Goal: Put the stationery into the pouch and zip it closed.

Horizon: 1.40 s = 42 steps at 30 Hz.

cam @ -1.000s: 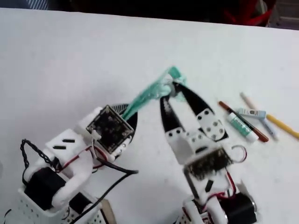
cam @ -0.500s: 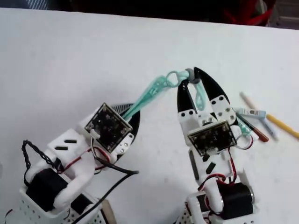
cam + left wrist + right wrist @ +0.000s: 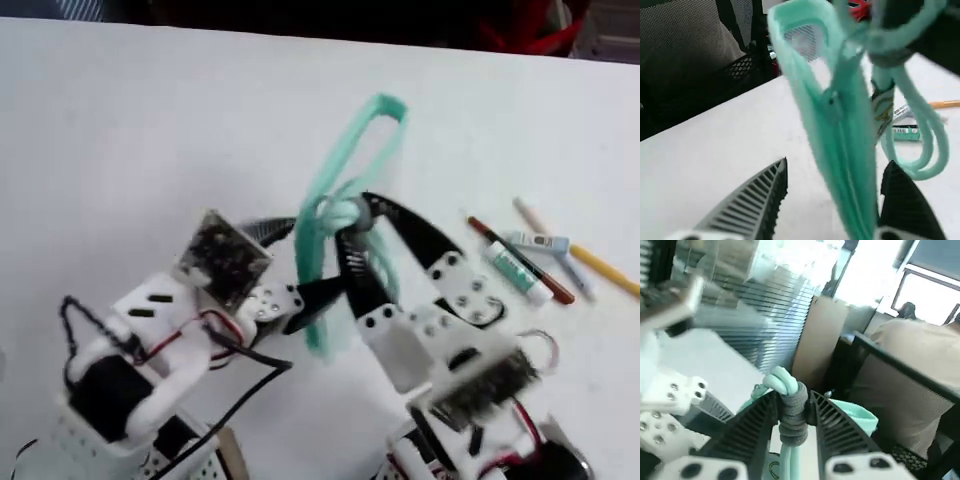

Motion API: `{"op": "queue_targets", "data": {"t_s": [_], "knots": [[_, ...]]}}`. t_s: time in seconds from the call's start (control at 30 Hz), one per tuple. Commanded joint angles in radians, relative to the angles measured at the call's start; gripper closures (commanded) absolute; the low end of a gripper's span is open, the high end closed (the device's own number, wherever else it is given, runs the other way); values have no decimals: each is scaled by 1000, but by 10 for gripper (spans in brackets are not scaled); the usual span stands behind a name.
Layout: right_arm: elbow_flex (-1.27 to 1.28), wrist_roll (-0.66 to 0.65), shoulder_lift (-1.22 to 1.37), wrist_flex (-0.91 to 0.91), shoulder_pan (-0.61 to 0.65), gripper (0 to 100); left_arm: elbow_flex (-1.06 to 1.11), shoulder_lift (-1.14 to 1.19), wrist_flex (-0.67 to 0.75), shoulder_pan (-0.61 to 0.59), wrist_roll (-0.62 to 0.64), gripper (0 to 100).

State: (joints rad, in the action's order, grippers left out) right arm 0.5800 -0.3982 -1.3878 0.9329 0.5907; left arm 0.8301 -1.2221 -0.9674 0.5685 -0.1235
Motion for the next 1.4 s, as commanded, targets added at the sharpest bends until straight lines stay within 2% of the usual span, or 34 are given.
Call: {"op": "queue_targets", "data": {"t_s": [0.0, 0.2, 0.33, 0.5, 0.63, 0.7, 0.83, 0.87, 0.93, 1.07, 1.23, 1.37], "knots": [[28, 11, 4, 4, 25, 980, 63, -7, 80, 5, -18, 734], [126, 26, -4, 28, 38, 980, 80, -10, 89, 1, -20, 846], [175, 25, -110, 90, 42, 980, 83, -10, 89, -18, -14, 989], [210, 2, -277, 203, 38, 980, 91, -10, 84, -88, -12, 976], [287, -54, -300, 292, 36, 975, 120, -10, 89, -84, -11, 978], [311, -54, -300, 341, 36, 930, 124, -10, 91, -84, -11, 978], [292, -54, -309, 447, 24, 717, 126, -10, 91, -91, -11, 978], [272, -60, -309, 472, 7, 690, 126, -10, 91, -91, -11, 978], [213, -61, -311, 492, -48, 690, 126, -10, 91, -93, 15, 977], [147, -63, -309, 493, -260, 708, 127, -10, 114, -136, 91, 977], [170, -63, -262, 337, -578, 708, 127, -7, 213, -186, 166, 977], [143, -63, -77, 208, -733, 731, 124, -5, 348, -154, 173, 977]]}}
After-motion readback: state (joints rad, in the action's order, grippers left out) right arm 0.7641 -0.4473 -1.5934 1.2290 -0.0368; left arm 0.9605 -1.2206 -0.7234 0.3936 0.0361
